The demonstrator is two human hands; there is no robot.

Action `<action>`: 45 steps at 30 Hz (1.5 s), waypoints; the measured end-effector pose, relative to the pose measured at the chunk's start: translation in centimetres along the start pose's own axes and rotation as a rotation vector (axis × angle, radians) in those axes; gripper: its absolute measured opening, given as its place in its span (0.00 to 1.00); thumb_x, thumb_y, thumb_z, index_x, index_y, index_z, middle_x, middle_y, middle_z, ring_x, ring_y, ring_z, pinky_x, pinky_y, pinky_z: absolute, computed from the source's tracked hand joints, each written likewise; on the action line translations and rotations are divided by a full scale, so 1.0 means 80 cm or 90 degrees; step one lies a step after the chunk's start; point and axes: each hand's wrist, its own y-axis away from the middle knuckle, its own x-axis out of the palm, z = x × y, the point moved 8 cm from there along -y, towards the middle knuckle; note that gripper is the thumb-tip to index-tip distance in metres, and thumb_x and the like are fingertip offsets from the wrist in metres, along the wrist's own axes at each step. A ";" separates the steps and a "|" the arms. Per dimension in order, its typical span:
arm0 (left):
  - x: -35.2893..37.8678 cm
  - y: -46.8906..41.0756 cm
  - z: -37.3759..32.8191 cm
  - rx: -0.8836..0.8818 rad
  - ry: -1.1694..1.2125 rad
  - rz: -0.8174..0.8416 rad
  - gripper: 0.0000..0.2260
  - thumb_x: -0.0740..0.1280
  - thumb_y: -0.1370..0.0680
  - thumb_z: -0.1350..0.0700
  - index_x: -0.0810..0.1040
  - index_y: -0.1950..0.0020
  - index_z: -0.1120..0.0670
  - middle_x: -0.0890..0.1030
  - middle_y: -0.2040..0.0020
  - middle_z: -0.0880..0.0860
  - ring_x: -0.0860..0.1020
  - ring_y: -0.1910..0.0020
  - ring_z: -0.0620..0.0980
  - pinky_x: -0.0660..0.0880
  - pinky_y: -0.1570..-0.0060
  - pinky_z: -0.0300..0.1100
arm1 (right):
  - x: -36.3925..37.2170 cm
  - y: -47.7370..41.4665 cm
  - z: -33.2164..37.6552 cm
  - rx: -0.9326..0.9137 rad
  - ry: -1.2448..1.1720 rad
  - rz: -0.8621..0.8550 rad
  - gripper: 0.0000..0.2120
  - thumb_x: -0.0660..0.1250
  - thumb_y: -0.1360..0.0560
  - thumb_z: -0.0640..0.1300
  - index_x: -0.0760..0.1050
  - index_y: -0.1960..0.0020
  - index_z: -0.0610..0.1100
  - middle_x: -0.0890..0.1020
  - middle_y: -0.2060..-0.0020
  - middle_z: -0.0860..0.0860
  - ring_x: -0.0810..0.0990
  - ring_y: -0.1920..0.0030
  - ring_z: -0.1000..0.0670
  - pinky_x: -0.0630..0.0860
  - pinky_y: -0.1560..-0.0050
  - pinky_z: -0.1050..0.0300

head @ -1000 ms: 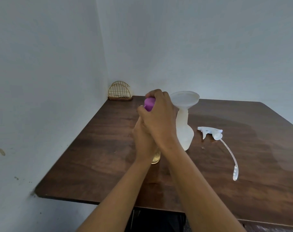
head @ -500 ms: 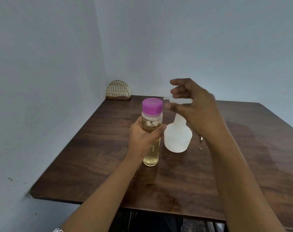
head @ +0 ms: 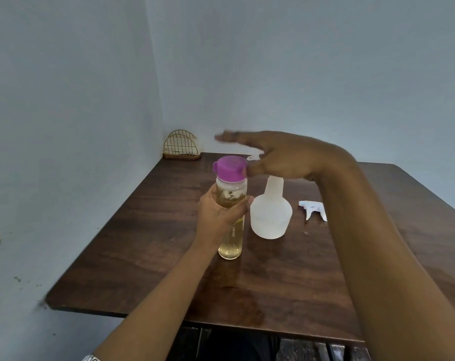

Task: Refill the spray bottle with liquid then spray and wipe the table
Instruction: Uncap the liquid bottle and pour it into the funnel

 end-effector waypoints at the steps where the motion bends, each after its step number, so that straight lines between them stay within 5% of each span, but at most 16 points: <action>1: 0.000 0.000 0.000 -0.001 -0.006 0.001 0.22 0.75 0.39 0.46 0.79 0.49 0.53 0.84 0.57 0.50 0.83 0.56 0.48 0.79 0.57 0.38 | -0.009 0.000 -0.003 0.005 -0.016 -0.045 0.26 0.66 0.24 0.49 0.63 0.29 0.58 0.65 0.28 0.59 0.65 0.31 0.56 0.63 0.38 0.61; 4: -0.001 0.000 0.000 0.007 -0.010 -0.001 0.22 0.75 0.39 0.46 0.79 0.50 0.55 0.84 0.58 0.49 0.83 0.57 0.47 0.78 0.58 0.37 | -0.036 -0.007 -0.003 0.080 0.171 -0.256 0.24 0.63 0.29 0.67 0.78 0.46 0.49 0.80 0.48 0.52 0.77 0.47 0.49 0.70 0.52 0.57; 8: -0.002 -0.001 -0.001 0.010 -0.001 0.002 0.21 0.78 0.36 0.52 0.79 0.46 0.56 0.85 0.56 0.48 0.84 0.53 0.47 0.78 0.54 0.37 | -0.009 -0.029 0.016 0.091 0.392 -0.258 0.30 0.63 0.35 0.73 0.70 0.64 0.44 0.73 0.68 0.51 0.75 0.60 0.48 0.68 0.60 0.56; 12: -0.003 -0.001 0.000 0.010 -0.012 0.002 0.19 0.78 0.35 0.55 0.79 0.48 0.57 0.84 0.59 0.47 0.83 0.58 0.44 0.77 0.58 0.35 | -0.005 -0.032 0.015 0.000 0.282 -0.038 0.18 0.70 0.28 0.53 0.76 0.40 0.50 0.80 0.43 0.52 0.75 0.47 0.51 0.70 0.49 0.57; 16: -0.001 -0.001 -0.001 0.009 -0.026 -0.004 0.24 0.76 0.38 0.47 0.78 0.47 0.57 0.84 0.57 0.51 0.83 0.56 0.46 0.78 0.57 0.36 | -0.005 -0.011 0.009 -0.005 0.053 0.117 0.33 0.68 0.27 0.52 0.57 0.26 0.58 0.64 0.27 0.58 0.66 0.32 0.55 0.64 0.38 0.59; 20: -0.002 -0.001 -0.002 0.021 -0.022 -0.002 0.21 0.75 0.38 0.46 0.79 0.51 0.55 0.84 0.60 0.49 0.84 0.57 0.47 0.78 0.58 0.37 | -0.036 -0.022 0.008 0.089 0.275 -0.157 0.34 0.60 0.36 0.74 0.78 0.50 0.45 0.80 0.57 0.50 0.78 0.54 0.49 0.68 0.57 0.56; 23: -0.001 -0.001 -0.001 0.022 -0.002 0.004 0.20 0.75 0.37 0.47 0.79 0.49 0.54 0.85 0.58 0.49 0.84 0.55 0.48 0.79 0.56 0.38 | -0.015 -0.038 0.018 0.063 0.409 -0.169 0.29 0.62 0.34 0.72 0.71 0.65 0.44 0.74 0.68 0.51 0.75 0.60 0.48 0.67 0.60 0.56; 26: 0.000 -0.001 -0.004 0.032 0.002 0.005 0.21 0.75 0.38 0.47 0.79 0.49 0.55 0.85 0.59 0.47 0.84 0.56 0.47 0.78 0.57 0.36 | -0.004 -0.039 0.013 0.011 0.322 0.001 0.18 0.69 0.28 0.55 0.75 0.41 0.49 0.79 0.47 0.52 0.74 0.47 0.51 0.68 0.51 0.56; 28: 0.001 -0.001 -0.003 0.025 -0.001 0.008 0.20 0.75 0.38 0.47 0.79 0.50 0.55 0.85 0.60 0.47 0.84 0.58 0.47 0.78 0.58 0.37 | 0.005 -0.023 0.014 0.000 0.205 0.155 0.32 0.71 0.28 0.49 0.61 0.28 0.56 0.69 0.31 0.55 0.69 0.35 0.53 0.65 0.41 0.58; 30: -0.001 -0.001 -0.001 0.018 0.001 0.003 0.21 0.75 0.38 0.47 0.79 0.51 0.55 0.84 0.61 0.48 0.84 0.58 0.47 0.78 0.58 0.38 | -0.005 -0.016 0.016 0.000 0.161 0.124 0.40 0.70 0.32 0.60 0.54 0.26 0.59 0.64 0.27 0.57 0.65 0.30 0.53 0.63 0.36 0.56; 33: 0.000 0.000 -0.003 0.022 -0.007 0.001 0.20 0.76 0.38 0.47 0.79 0.52 0.56 0.84 0.62 0.48 0.83 0.59 0.47 0.78 0.59 0.38 | -0.031 -0.022 0.017 0.069 0.279 -0.086 0.35 0.62 0.37 0.73 0.74 0.43 0.47 0.80 0.48 0.49 0.78 0.49 0.48 0.70 0.52 0.55; 35: 0.000 0.000 -0.003 0.022 -0.002 0.003 0.19 0.76 0.37 0.49 0.79 0.51 0.57 0.84 0.61 0.48 0.83 0.59 0.47 0.77 0.59 0.38 | -0.029 -0.028 0.026 0.103 0.425 -0.168 0.33 0.58 0.35 0.75 0.71 0.64 0.43 0.75 0.66 0.49 0.73 0.65 0.50 0.68 0.59 0.55; 37: -0.001 0.000 -0.001 0.016 -0.001 0.005 0.19 0.78 0.35 0.54 0.79 0.48 0.57 0.85 0.59 0.49 0.84 0.56 0.47 0.78 0.57 0.38 | -0.016 -0.035 0.032 0.085 0.473 -0.169 0.32 0.60 0.33 0.73 0.64 0.68 0.42 0.69 0.69 0.50 0.70 0.67 0.50 0.67 0.60 0.55; 40: -0.001 0.000 0.000 0.010 -0.012 0.006 0.15 0.78 0.34 0.58 0.79 0.50 0.55 0.85 0.59 0.48 0.83 0.57 0.46 0.78 0.57 0.37 | -0.008 -0.040 0.025 0.042 0.408 -0.028 0.20 0.67 0.29 0.60 0.74 0.48 0.44 0.78 0.53 0.49 0.74 0.51 0.48 0.69 0.53 0.55; 43: -0.001 0.000 0.001 0.009 -0.026 0.004 0.12 0.76 0.31 0.61 0.79 0.51 0.53 0.84 0.60 0.47 0.83 0.58 0.44 0.78 0.57 0.35 | -0.003 -0.025 0.022 0.022 0.254 0.161 0.34 0.72 0.29 0.47 0.60 0.28 0.55 0.68 0.30 0.54 0.69 0.35 0.51 0.67 0.39 0.54; 45: 0.000 -0.001 0.002 0.011 -0.031 0.012 0.12 0.76 0.31 0.61 0.78 0.51 0.52 0.84 0.61 0.46 0.83 0.58 0.44 0.78 0.58 0.35 | -0.016 -0.022 0.025 0.015 0.210 0.111 0.36 0.71 0.29 0.53 0.59 0.27 0.55 0.68 0.29 0.54 0.71 0.34 0.51 0.69 0.38 0.53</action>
